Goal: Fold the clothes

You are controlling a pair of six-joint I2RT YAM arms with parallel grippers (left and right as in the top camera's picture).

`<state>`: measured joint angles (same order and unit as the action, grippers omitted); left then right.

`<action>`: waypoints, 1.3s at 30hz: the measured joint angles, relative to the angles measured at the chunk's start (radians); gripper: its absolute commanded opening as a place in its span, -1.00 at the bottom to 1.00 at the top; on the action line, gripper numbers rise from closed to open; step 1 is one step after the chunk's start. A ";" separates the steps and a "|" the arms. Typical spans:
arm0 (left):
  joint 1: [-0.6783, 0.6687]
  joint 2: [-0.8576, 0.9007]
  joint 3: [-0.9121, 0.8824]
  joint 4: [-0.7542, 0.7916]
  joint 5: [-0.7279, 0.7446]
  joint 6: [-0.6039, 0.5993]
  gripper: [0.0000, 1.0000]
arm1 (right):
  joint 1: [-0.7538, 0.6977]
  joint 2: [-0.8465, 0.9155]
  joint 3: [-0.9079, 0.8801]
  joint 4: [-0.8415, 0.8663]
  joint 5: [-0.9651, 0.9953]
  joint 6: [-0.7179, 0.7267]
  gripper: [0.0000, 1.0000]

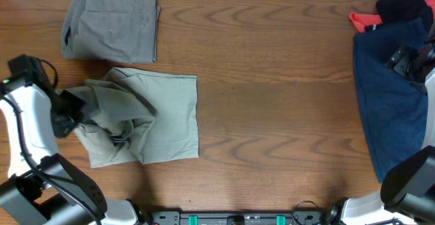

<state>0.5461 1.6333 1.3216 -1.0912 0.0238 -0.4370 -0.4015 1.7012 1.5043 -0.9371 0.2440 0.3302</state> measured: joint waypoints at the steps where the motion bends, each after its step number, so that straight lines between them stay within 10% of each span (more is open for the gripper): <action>1: 0.009 -0.001 0.024 -0.009 -0.012 0.000 -0.88 | 0.000 0.000 0.000 0.000 0.000 0.000 0.99; 11: 0.148 -0.016 0.119 0.042 -0.275 -0.035 -0.84 | 0.000 0.000 0.000 0.000 0.000 0.000 0.99; 23: 0.299 -0.012 0.119 0.093 -0.508 -0.056 0.76 | 0.000 0.000 0.000 0.000 0.000 0.000 0.98; 39: 0.262 -0.012 0.119 0.051 0.018 -0.113 0.89 | 0.000 0.000 0.000 0.039 -0.069 0.000 0.99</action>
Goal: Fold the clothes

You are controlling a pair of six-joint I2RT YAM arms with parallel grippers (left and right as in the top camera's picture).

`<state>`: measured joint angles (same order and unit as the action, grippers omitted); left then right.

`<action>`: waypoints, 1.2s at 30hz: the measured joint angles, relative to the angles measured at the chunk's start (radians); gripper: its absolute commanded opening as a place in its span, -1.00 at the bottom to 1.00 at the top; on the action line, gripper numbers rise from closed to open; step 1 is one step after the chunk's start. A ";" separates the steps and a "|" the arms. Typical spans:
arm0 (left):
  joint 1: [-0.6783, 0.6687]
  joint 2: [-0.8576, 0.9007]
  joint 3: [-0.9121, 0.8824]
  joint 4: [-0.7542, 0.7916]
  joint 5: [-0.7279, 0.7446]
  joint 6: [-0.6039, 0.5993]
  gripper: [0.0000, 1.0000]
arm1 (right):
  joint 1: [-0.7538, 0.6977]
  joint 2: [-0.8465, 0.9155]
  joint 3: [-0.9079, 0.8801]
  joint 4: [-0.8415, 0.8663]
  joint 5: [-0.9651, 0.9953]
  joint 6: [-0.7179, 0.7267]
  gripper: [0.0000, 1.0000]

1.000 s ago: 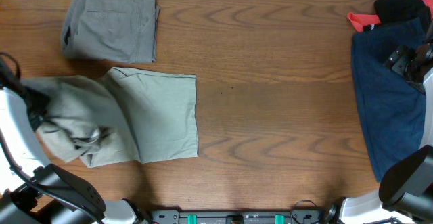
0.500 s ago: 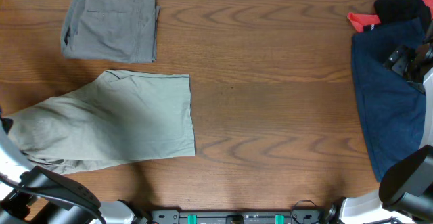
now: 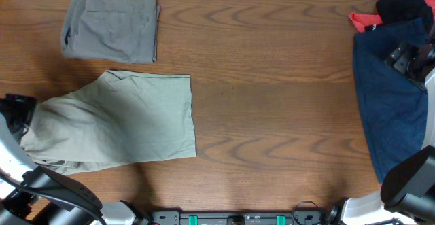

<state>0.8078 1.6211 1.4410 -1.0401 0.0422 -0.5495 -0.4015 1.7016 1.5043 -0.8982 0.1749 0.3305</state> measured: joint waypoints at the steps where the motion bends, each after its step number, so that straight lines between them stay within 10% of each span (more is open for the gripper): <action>1: -0.006 0.000 0.000 -0.001 0.034 0.001 0.89 | 0.000 0.000 0.000 0.001 -0.037 0.000 0.99; 12: -0.082 0.000 0.000 -0.014 0.179 0.038 0.96 | 0.124 0.000 -0.018 0.035 -0.723 0.018 0.82; 25: -0.124 -0.001 0.000 -0.079 0.195 0.051 0.96 | 0.885 0.177 -0.029 0.145 -0.599 0.108 0.83; 36: -0.124 -0.002 0.000 -0.094 0.195 0.053 0.96 | 1.096 0.344 -0.036 0.213 -0.604 0.193 0.69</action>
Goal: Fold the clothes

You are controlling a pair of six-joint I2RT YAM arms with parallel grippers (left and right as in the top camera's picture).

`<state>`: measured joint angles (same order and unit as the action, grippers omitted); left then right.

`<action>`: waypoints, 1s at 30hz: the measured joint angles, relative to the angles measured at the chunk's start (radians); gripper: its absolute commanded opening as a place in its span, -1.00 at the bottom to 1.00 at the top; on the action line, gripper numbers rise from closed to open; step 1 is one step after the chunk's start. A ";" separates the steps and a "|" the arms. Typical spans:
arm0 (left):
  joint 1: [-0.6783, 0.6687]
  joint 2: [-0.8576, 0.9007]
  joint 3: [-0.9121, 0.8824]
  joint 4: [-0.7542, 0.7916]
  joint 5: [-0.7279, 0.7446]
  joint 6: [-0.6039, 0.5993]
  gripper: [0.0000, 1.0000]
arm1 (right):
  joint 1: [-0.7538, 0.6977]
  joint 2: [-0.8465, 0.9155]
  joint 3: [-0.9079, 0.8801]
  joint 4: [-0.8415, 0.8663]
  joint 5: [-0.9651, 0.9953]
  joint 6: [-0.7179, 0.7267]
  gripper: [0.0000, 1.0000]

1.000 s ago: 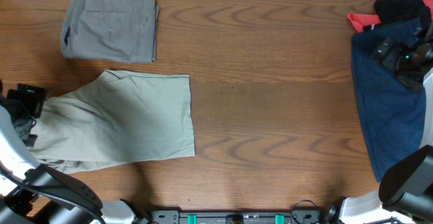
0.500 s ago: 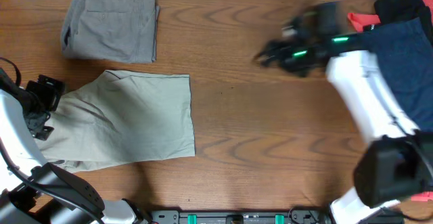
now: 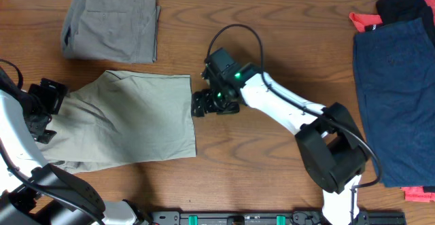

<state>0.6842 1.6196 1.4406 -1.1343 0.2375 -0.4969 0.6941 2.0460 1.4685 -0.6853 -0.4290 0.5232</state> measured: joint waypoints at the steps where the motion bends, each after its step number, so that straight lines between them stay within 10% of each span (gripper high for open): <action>1: 0.000 0.000 0.000 -0.002 0.000 0.000 0.96 | 0.010 0.005 0.000 0.005 -0.003 0.002 0.69; 15: 0.000 0.000 0.000 -0.012 0.000 0.000 0.96 | 0.124 0.087 0.000 0.083 -0.057 0.082 0.57; 24: 0.000 0.000 0.000 -0.015 0.000 0.000 0.96 | 0.152 0.109 0.000 0.097 -0.052 0.122 -0.28; 27: 0.000 0.000 0.000 -0.016 0.000 0.000 0.96 | 0.151 0.121 0.001 0.102 -0.058 0.126 -0.94; 30: 0.000 0.000 0.000 -0.016 0.000 0.000 0.96 | 0.151 0.133 0.001 0.100 -0.056 0.131 -0.98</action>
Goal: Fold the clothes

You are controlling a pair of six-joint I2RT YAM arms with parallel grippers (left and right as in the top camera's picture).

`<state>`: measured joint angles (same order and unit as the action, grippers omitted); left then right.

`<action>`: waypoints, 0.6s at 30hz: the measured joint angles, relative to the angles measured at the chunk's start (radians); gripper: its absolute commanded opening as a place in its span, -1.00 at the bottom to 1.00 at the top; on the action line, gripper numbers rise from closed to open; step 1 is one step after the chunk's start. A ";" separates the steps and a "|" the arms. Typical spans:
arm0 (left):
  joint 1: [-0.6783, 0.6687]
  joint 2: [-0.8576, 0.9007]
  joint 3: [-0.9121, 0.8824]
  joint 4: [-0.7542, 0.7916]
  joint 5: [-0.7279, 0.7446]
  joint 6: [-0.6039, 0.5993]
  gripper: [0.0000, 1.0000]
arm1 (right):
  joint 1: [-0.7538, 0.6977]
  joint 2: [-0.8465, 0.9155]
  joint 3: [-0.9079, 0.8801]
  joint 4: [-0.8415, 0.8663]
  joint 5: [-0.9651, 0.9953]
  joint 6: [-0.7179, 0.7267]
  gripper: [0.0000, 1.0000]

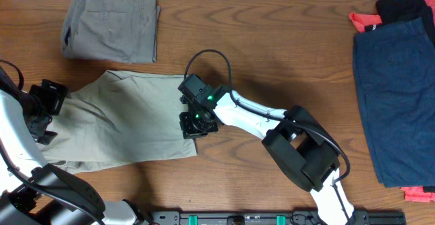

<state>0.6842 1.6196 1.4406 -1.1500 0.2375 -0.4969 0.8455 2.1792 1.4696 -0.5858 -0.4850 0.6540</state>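
Observation:
A sage-green garment [122, 123] lies spread out on the left half of the table. My left gripper [46, 109] sits at its left end, over the cloth's edge; the overhead view does not show whether its fingers hold the fabric. My right gripper [190, 124] reaches across from the right and stands at the garment's right edge, about halfway down, with its jaws apart over the hem.
A folded grey garment [112, 22] lies at the back left. On the right side lie a navy garment [394, 96], a black one [404, 6] and a red one [363, 20]. The right arm [272, 116] stretches across the table's middle.
My right gripper has moved from beside the garment's upper right edge down and slightly left onto the middle of that edge. The left gripper and the garment look unchanged.
The green garment first lay bunched up with my left gripper on it and the right arm over the navy cloth. Then it lay stretched out leftward, the left gripper at its far end. Later the right arm had come across to its right edge, where it is now.

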 measured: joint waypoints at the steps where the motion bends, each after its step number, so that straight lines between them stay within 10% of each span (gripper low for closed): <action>1: 0.000 0.000 0.000 -0.001 0.000 0.000 0.96 | -0.001 0.000 0.003 -0.009 0.002 0.001 -0.98; 18: -0.018 0.000 0.000 -0.027 0.080 0.088 0.96 | -0.327 -0.145 0.082 -0.480 0.285 -0.011 -0.98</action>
<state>0.6662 1.6196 1.4406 -1.1774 0.3180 -0.4088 0.5186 2.0346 1.5517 -1.0653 -0.2001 0.6426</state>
